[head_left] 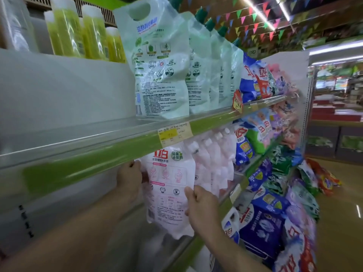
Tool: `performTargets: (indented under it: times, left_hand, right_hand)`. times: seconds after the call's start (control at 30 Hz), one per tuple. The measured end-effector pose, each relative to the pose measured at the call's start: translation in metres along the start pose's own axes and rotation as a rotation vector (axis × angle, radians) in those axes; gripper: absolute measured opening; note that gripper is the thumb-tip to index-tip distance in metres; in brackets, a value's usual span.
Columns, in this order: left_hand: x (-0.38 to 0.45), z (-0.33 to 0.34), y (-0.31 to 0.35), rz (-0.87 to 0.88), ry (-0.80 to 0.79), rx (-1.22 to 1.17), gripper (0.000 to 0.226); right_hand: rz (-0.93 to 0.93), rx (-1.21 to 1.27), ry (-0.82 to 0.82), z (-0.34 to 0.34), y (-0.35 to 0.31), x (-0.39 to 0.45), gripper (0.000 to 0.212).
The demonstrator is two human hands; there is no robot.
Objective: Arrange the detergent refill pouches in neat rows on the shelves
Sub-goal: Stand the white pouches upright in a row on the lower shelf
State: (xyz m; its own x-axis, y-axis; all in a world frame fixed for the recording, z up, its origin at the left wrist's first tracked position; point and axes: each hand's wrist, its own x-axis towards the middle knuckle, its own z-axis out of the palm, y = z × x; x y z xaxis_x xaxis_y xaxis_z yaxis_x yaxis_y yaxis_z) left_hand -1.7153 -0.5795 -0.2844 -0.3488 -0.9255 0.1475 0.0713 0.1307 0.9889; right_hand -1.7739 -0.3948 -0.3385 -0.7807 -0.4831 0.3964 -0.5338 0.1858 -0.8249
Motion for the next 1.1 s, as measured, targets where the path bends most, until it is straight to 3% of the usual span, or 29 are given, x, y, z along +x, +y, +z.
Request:
performTargets:
  times: [0.4,0.6,0.7,0.8,0.93,1.1]
  left_hand:
    - [0.004,0.021,-0.011,-0.069,-0.055,-0.125,0.023]
    - [-0.006,0.020,-0.009,-0.116,-0.071,-0.142,0.024]
    - [-0.019,0.016,-0.007,-0.149,-0.052,-0.112,0.042]
    - [-0.049,0.001,-0.004,-0.153,-0.041,-0.003,0.052]
    - [-0.120,-0.036,0.006,-0.176,-0.092,-0.038,0.053]
    - [-0.219,-0.115,0.026,-0.159,-0.083,0.044,0.036]
  right_hand:
    - [-0.127,-0.271,0.019,-0.009,0.032,0.022,0.030]
    - [-0.070,-0.138,-0.043,-0.017,0.031,0.016,0.022]
    - [-0.069,-0.065,-0.015,-0.026,0.023,0.005,0.027]
    - [-0.085,-0.044,-0.039,-0.038,0.015,-0.018,0.030]
    - [-0.078,-0.103,-0.087,-0.061,-0.006,-0.066,0.044]
    - [-0.114,-0.066,-0.197,-0.083,-0.049,-0.153,0.049]
